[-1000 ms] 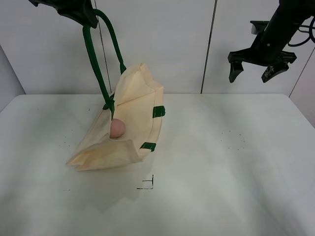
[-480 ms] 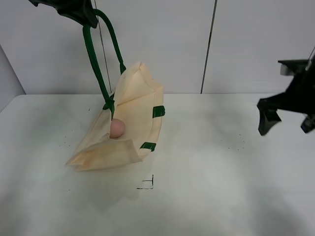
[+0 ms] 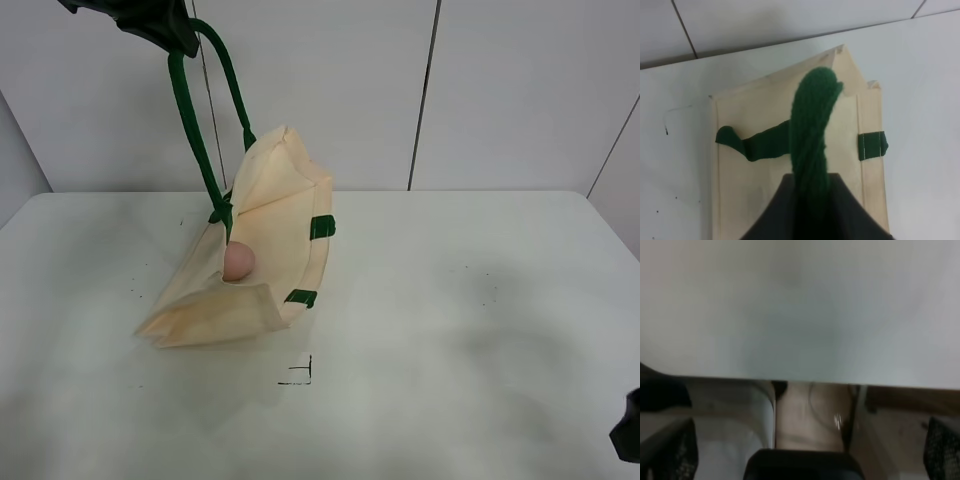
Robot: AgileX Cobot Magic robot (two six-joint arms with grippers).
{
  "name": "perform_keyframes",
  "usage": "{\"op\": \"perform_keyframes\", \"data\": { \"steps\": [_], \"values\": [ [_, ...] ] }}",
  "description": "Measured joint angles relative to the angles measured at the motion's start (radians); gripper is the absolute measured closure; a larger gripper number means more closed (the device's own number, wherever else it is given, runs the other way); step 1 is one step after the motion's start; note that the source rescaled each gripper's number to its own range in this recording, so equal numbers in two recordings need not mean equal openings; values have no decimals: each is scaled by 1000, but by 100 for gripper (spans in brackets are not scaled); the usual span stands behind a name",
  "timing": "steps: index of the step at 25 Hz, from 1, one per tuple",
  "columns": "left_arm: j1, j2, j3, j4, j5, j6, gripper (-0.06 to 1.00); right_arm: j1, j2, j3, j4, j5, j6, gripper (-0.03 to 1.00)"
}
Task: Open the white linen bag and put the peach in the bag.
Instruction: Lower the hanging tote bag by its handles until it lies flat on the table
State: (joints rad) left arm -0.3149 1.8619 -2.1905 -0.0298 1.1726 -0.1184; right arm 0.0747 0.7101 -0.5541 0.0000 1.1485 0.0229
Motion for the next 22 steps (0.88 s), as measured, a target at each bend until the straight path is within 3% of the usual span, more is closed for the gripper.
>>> {"op": "perform_keyframes", "data": {
  "steps": [5,11,22],
  "values": [
    [0,0,0,-1,0,0,94,0,-341,24,0,-133,0,-3],
    [0,0,0,-1,0,0,94,0,-577,52,0,-129,0,-3],
    [0,0,0,0,0,0,94,-53,-708,57,0,-128,0,-3]
  ]
}}
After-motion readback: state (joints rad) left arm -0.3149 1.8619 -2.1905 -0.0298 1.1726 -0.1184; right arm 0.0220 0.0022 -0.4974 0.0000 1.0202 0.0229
